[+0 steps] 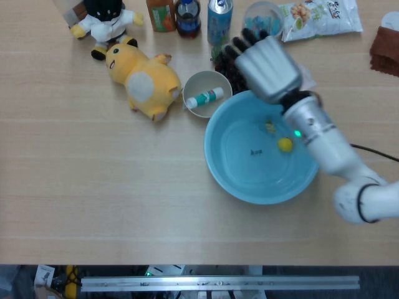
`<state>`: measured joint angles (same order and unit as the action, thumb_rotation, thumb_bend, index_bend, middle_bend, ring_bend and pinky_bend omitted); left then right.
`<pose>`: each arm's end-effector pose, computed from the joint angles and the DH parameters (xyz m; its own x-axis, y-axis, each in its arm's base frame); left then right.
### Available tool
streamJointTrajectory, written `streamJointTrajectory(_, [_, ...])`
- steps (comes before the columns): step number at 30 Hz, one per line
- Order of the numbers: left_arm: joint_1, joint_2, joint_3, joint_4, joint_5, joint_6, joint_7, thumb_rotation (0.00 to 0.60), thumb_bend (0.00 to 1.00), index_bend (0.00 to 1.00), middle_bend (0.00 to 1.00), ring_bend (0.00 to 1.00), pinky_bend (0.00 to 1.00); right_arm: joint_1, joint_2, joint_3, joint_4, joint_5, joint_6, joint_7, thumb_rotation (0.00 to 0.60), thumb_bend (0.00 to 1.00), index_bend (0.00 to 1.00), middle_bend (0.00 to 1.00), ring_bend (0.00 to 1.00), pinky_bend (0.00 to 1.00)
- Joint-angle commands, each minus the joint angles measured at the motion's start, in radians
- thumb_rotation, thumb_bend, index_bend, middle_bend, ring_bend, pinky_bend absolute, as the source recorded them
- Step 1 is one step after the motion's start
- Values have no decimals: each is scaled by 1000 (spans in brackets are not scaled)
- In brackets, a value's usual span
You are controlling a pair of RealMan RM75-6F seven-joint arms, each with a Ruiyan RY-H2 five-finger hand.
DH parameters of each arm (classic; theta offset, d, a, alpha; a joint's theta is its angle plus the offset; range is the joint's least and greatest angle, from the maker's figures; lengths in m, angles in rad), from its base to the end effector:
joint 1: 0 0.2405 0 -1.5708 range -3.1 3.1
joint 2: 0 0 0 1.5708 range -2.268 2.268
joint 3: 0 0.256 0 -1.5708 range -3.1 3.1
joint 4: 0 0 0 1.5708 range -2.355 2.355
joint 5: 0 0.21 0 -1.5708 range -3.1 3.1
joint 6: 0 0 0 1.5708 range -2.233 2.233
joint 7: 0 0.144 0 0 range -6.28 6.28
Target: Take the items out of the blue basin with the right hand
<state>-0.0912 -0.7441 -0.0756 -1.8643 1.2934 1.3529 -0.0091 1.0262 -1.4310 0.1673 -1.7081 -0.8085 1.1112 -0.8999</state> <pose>-0.3058 0.1817 0.2481 0.4577 0.0944 0.8841 0.8666 0.1751 -0.4674 -0.0573 -0.3635 0.0218 0.7423 0.0104 0.6700 -0.5948 -0.4501 0.6660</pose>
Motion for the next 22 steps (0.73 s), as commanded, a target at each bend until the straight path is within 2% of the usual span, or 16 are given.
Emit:
streamJointTrajectory(1, [-11, -11, -6, 7, 3, -4, 12, 600, 370, 260, 261, 251, 256, -128, 181, -45, -188, -37, 147, 30, 600, 232, 275, 309, 204, 379])
streamJointTrajectory(5, [-27, -41, -12, 25, 7, -6, 39, 600, 370, 260, 261, 251, 256, -228, 302, -94, -299, -86, 247, 51, 600, 233, 289, 324, 205, 378])
streamJointTrajectory(11, [-54, -83, -25, 47, 6, -11, 75, 600, 370, 260, 261, 251, 255, -355, 412, -161, -404, -152, 356, 75, 600, 233, 301, 328, 205, 379])
streamJointTrajectory(17, [-71, -121, -33, 63, 10, -8, 98, 600, 370, 260, 261, 251, 254, -495, 451, -220, -457, -241, 486, 107, 600, 233, 301, 329, 205, 379])
streamJointTrajectory(22, [-78, -129, -34, 65, 15, -8, 104, 600, 370, 260, 261, 251, 253, -597, 468, -268, -475, -316, 554, 135, 600, 234, 301, 329, 205, 379])
